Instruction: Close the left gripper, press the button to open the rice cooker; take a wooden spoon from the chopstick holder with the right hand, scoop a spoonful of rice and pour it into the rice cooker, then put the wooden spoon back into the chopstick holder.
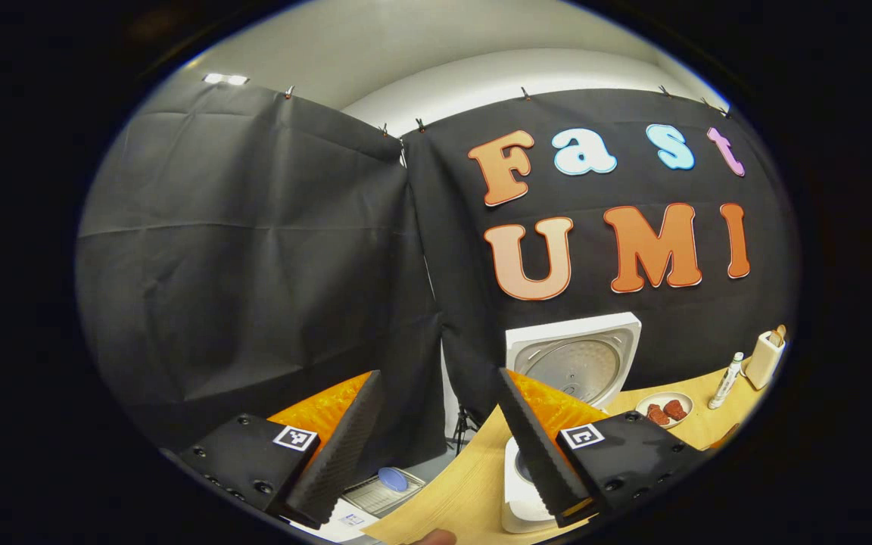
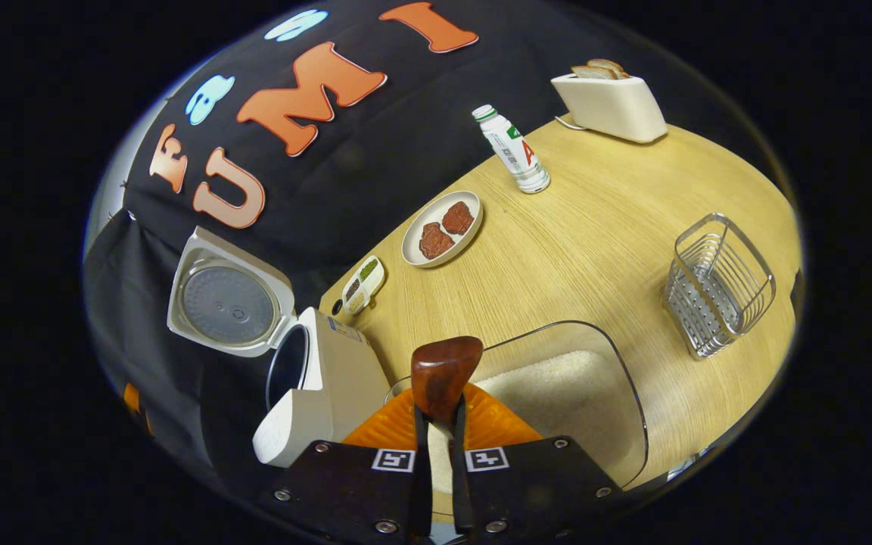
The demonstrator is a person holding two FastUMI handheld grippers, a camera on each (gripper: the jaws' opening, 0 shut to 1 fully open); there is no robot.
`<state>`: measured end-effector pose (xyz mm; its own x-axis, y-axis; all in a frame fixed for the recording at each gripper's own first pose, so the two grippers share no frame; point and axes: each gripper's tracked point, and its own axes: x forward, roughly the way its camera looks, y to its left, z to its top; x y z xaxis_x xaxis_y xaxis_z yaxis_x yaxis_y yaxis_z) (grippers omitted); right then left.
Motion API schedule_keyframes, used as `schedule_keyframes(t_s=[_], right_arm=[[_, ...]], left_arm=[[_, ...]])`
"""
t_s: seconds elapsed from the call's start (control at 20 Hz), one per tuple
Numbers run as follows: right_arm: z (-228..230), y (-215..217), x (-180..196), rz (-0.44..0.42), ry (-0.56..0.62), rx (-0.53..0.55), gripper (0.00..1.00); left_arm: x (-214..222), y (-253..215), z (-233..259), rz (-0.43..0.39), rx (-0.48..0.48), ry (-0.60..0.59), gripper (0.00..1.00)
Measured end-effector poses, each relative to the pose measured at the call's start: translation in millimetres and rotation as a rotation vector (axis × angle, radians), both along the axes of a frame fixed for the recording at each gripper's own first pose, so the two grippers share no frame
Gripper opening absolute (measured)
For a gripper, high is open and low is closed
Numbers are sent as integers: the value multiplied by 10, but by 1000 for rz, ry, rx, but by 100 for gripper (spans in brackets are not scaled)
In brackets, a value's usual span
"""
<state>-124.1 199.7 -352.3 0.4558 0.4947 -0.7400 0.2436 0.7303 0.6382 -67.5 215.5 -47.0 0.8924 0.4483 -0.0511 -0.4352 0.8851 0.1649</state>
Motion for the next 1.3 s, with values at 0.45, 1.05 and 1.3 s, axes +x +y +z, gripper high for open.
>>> schedule_keyframes(t_s=[0.45,1.05,1.3], right_arm=[[-56,-234,-64,-76,50,124,10],[78,-774,180,-192,18,267,10],[231,-845,253,-244,16,384,10]], left_arm=[[22,-121,43,-24,14,3,99],[228,-498,137,-81,17,-1,99],[264,-600,146,-90,6,-6,99]])
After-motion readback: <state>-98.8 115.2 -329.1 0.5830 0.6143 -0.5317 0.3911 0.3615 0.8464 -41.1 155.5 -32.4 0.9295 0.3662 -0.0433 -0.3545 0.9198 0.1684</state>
